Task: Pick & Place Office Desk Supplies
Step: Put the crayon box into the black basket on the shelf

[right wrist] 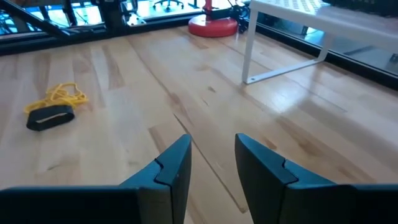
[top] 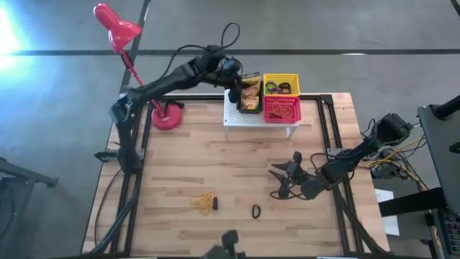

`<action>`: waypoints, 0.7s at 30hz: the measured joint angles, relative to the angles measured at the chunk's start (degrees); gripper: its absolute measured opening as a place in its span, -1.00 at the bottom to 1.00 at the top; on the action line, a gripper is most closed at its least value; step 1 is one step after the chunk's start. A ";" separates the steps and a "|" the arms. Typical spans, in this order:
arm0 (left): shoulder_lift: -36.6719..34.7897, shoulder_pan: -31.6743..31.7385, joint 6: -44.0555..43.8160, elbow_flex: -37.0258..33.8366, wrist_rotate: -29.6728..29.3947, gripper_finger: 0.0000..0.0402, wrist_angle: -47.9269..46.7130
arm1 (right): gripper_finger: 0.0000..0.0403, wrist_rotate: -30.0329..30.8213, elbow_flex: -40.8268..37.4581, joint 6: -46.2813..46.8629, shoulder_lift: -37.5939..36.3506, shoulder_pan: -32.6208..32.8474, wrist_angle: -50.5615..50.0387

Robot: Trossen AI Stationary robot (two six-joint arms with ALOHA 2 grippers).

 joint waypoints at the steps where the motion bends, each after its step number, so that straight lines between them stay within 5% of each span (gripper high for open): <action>1: 1.41 0.64 -0.01 1.09 1.55 -0.84 -0.94 | -0.40 0.02 0.12 -0.14 -0.01 -0.06 -0.03; 21: 6.16 1.92 -4.03 1.62 8.89 -0.71 -3.70 | -0.40 -0.04 0.32 -1.00 -0.07 -0.87 0.20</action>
